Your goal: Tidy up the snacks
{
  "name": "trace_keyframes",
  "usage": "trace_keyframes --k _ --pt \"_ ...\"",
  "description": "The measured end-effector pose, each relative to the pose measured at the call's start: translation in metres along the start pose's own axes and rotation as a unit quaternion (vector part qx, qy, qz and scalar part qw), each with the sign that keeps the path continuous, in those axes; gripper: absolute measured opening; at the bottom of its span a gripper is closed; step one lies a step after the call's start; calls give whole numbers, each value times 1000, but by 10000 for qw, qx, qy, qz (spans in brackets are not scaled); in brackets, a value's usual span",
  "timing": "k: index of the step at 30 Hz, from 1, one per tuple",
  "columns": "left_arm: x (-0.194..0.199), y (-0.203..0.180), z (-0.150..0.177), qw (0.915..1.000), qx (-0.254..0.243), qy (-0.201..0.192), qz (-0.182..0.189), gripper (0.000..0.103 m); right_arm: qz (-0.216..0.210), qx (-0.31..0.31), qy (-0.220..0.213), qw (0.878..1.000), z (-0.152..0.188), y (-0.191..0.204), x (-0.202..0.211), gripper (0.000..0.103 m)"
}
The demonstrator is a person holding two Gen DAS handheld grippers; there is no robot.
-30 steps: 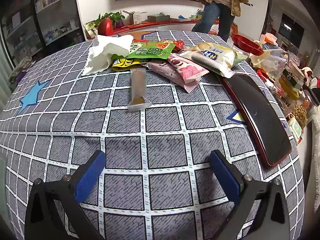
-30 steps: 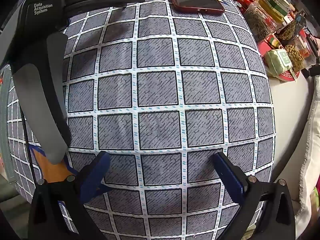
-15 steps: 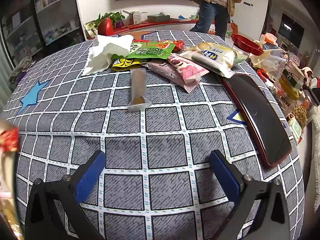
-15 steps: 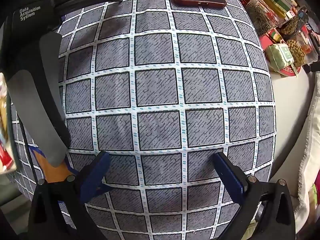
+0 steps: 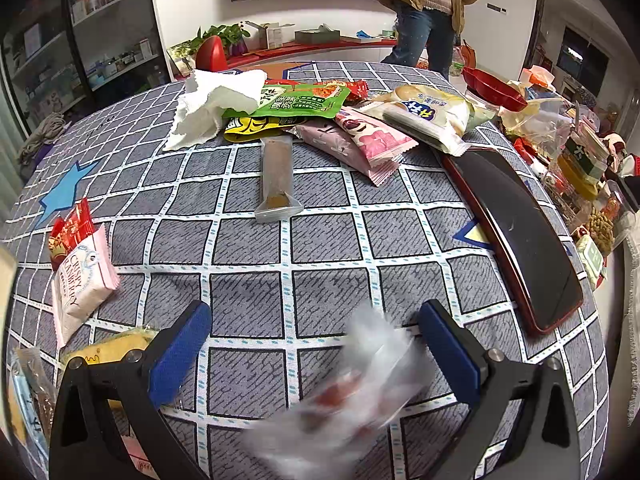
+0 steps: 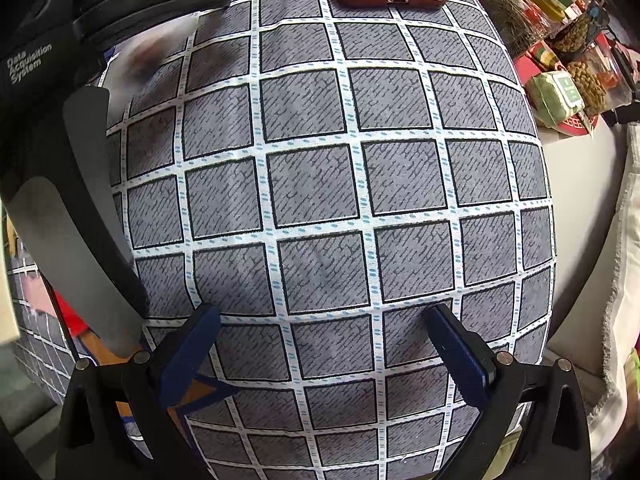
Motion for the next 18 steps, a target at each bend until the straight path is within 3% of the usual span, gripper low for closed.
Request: trace_keyframes --k 8,15,18 --pt "0 0 0 10000 0 0 0 103 -21 -179 205 9996 -7 6 -3 103" --pt "0 0 0 10000 0 -1 0 103 -65 -413 127 9990 12 1 -6 103" --pt "0 0 0 10000 -1 1 -1 103 -70 -277 425 9987 6 0 -7 103"
Point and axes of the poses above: each gripper's, at about its wrist camera, not at the fingertips, and x roughly against the way its jaws point, y to its left, z to its underside, the point moved 5 cm from there along -x, roughly the way its jaws point, and after that the axes turned 7 degrees about -z, right-handed, at the moved point
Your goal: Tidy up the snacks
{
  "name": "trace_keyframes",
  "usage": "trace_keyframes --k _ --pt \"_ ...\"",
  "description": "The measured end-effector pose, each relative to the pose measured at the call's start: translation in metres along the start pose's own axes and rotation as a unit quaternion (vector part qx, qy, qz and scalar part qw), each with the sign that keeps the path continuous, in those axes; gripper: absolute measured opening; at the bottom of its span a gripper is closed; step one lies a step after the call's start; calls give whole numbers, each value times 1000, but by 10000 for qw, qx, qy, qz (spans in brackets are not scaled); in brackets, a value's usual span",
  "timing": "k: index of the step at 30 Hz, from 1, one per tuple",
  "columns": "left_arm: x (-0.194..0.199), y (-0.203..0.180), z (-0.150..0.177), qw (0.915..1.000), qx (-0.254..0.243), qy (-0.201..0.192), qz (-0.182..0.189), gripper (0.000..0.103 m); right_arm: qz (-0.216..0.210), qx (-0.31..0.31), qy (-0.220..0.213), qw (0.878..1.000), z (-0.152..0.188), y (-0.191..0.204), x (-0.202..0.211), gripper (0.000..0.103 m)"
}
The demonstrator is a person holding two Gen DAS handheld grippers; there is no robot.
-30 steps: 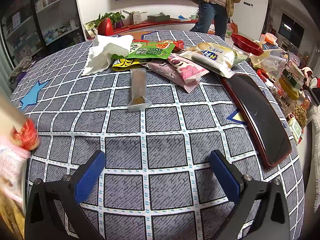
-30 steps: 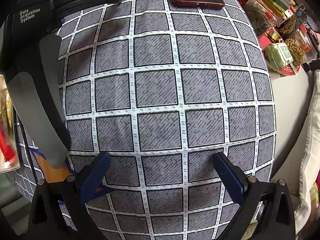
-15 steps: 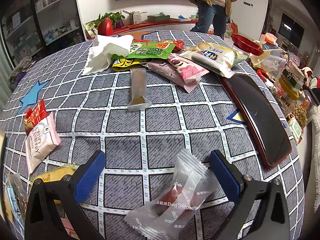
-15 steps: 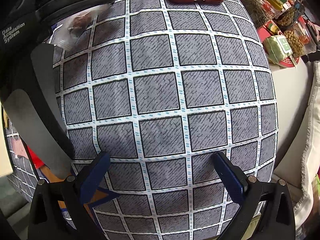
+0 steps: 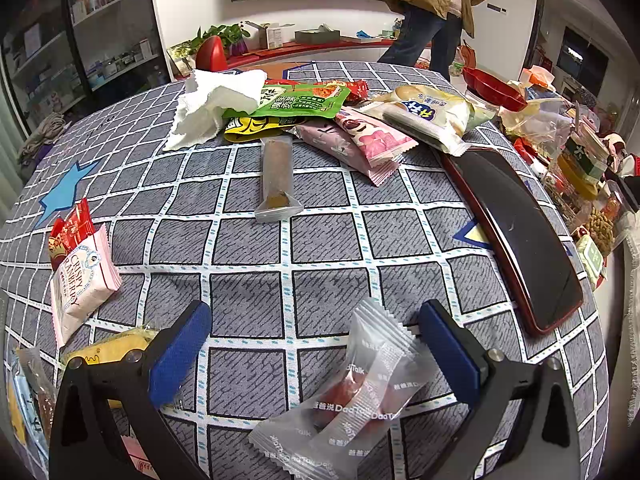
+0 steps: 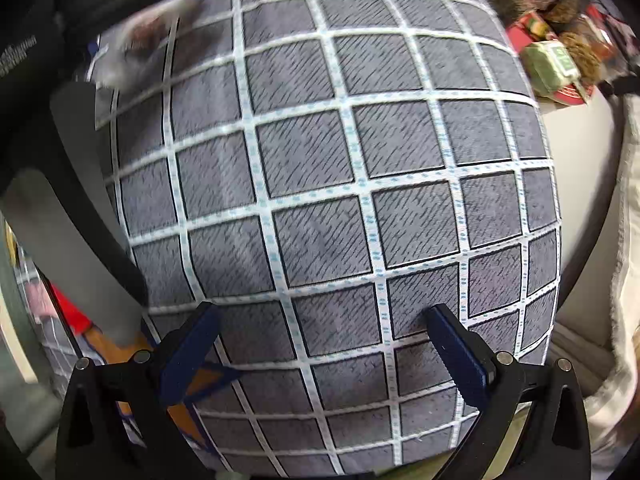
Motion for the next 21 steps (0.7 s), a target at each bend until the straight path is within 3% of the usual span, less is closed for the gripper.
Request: trace_keyframes --k 4,12,14,17,21 --pt "0 0 0 10000 0 -1 -1 103 13 -68 472 9989 13 -8 -11 103" --pt "1 0 1 10000 -19 7 5 103 -1 -28 -29 10000 33 -16 -7 103" --pt "1 -1 1 9995 -149 264 78 103 -7 -10 -88 10000 36 -17 -3 103" --pt "1 -8 1 9893 -737 1184 421 103 4 2 -108 9999 47 -10 3 103" --pt "47 31 -11 9915 -609 965 620 103 10 9 -19 10000 48 -14 2 103"
Point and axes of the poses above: each gripper's, at about its wrist camera, not at the fingertips, and x roughly against the way its jaws point, y to its left, z to its underside, the point moved 5 cm from there along -x, roughly the way its jaws point, and after that the axes turned 7 degrees about -z, right-handed, at the moved point
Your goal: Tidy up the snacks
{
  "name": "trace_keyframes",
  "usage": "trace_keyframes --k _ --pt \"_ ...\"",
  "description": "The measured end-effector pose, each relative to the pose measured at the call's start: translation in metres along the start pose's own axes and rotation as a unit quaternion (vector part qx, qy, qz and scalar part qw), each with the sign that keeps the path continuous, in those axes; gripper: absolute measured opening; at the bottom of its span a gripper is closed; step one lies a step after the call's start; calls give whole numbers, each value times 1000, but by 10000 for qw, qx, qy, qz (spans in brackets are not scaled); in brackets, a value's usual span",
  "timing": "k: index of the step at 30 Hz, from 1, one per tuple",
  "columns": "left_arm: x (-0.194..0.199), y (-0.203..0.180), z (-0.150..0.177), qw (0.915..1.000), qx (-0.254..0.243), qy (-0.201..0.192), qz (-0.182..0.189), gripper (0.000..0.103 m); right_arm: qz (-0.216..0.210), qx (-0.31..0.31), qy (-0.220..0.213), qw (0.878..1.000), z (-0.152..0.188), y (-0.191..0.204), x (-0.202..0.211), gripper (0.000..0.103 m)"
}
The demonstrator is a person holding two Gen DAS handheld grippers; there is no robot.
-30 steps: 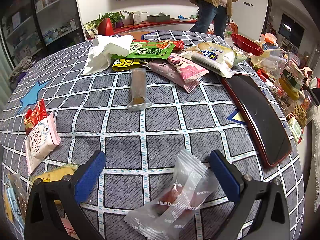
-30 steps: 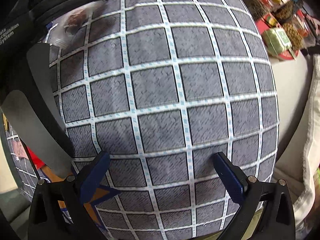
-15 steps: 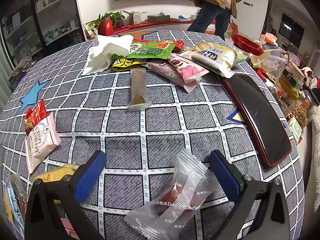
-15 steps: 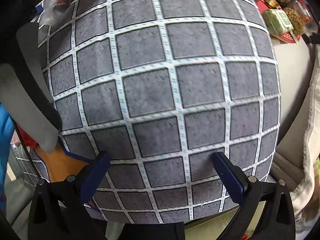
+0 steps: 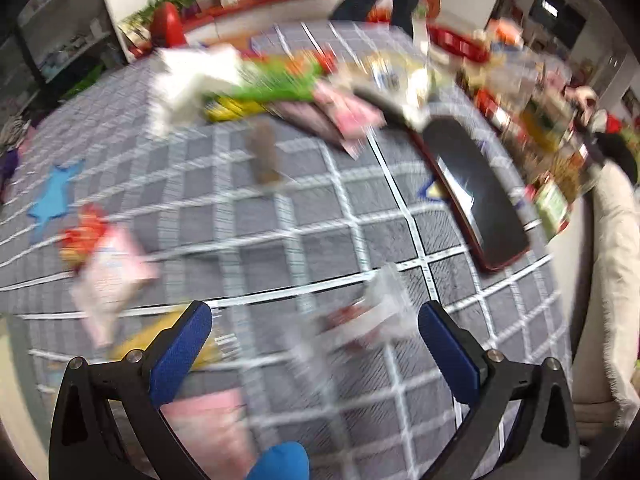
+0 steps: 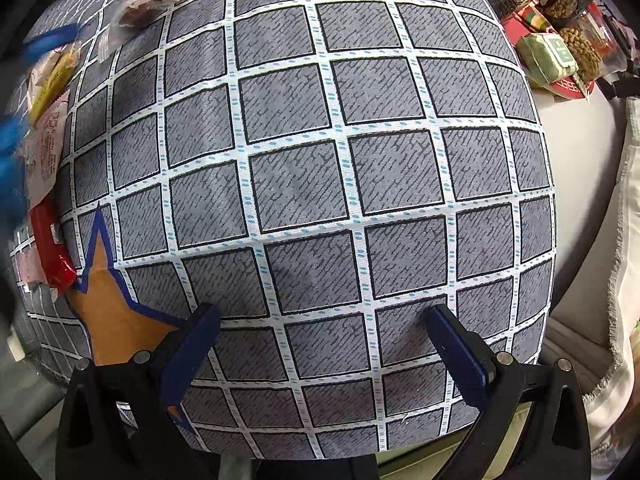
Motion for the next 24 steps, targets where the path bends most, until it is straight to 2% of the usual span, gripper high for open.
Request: trace_keyframes --k 1,4,5,8,10,14,18,21,24 --pt "15 17 2 10000 46 -61 -64 103 7 11 19 10000 -11 2 1 103" --pt "42 78 18 9984 290 -104 -476 103 20 96 -60 9999 -13 0 0 103" --pt "46 101 30 9972 394 -78 -628 103 33 90 -60 9999 -27 4 4 103" --pt "45 154 61 9940 542 204 -926 103 46 85 -144 9999 -27 2 2 103" --pt "37 176 80 9926 733 453 -851 103 47 80 -175 9998 -19 1 3 103" --pt "21 182 107 9903 1109 742 -382 103 48 131 -160 9998 -20 5 3 103" --pt "15 188 139 9876 1046 1063 -492 103 68 158 -63 9998 -33 10 2 103" --pt "16 204 154 9876 998 1114 -482 103 77 159 75 9998 -47 9 -4 103" --pt "24 214 155 9893 889 1066 -456 103 196 15 433 9989 -64 12 -8 103"
Point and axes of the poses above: each gripper's, at about its wrist camera, not at the fingertips, and x roughly against the way its jaws point, y to its left, z to its underside, the point moved 5 cm from there along -x, roughly the way its jaws point, and after that the axes turned 7 degrees about -z, right-handed, at the moved point
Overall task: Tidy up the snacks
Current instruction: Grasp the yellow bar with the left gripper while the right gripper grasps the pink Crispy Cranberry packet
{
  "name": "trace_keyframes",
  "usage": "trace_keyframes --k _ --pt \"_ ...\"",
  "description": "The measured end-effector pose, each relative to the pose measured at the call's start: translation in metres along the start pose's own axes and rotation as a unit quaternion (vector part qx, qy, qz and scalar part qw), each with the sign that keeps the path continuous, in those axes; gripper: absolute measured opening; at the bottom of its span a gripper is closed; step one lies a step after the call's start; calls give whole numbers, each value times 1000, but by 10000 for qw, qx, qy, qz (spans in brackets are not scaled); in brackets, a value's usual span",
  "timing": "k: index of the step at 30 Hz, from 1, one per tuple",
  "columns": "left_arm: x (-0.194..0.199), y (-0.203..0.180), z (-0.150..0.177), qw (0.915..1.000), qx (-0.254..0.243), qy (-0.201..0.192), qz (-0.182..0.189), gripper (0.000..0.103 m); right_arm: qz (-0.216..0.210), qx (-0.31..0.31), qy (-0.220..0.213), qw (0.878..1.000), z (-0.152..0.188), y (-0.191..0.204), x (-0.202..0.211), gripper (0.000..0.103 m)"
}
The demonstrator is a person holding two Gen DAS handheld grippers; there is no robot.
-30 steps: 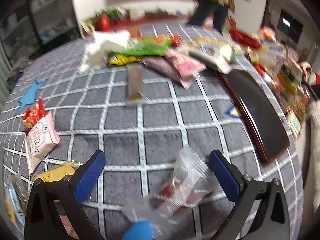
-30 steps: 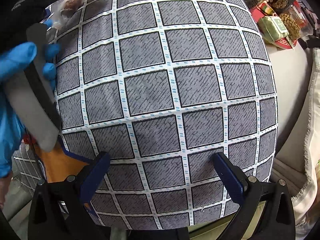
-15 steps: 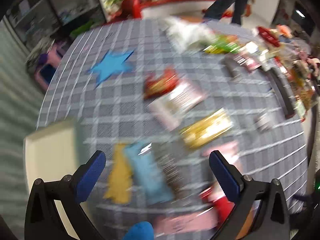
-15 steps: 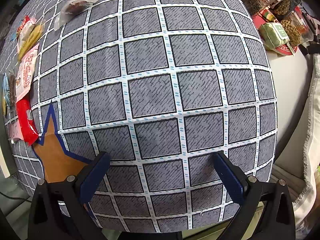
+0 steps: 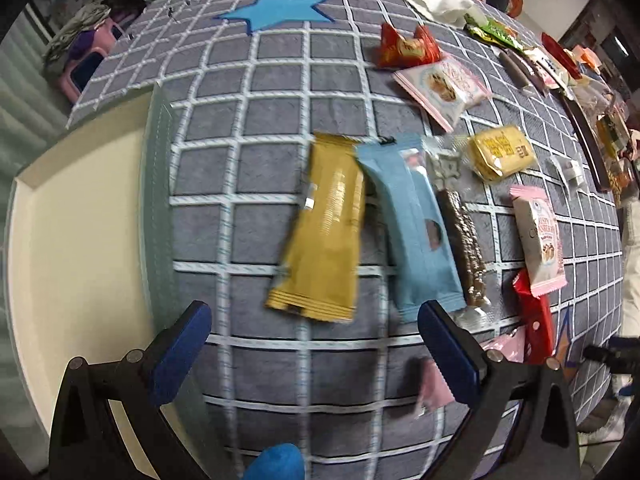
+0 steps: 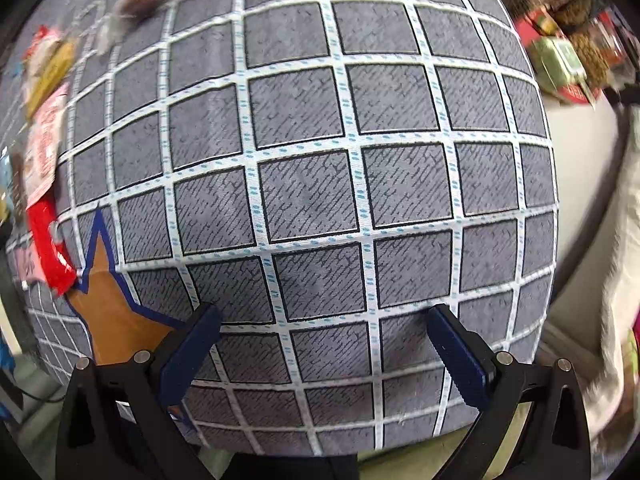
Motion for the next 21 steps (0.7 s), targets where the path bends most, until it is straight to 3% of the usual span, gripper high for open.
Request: trace_keyframes --k 5,9,17,19,21 --pt "9 5 -22 9997 2 -241 -9 103 -658 503 -465 9955 -51 84 36 103" --pt "-2 -1 -34 9996 -219 -104 -165 103 -728 947 -565 9912 -103 155 44 103" --pt "-27 -13 -65 9992 -291 205 158 103 -316 815 -309 9957 -170 196 23 98" --pt "-41 -12 -73 9987 -355 343 -111 103 -154 818 -339 9960 -185 199 25 90" --pt "-42 -14 -74 9986 -384 340 -92 103 -87 875 -410 9953 -195 205 29 82"
Point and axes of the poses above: each gripper's, at about its wrist camera, not at the fingertips, and x roughly against the way its jaws point, y to its left, z to its underside, the point moved 5 cm from there along -x, roughly the way its jaws point, and after that the axes turned 7 degrees about -z, right-handed, at the moved point
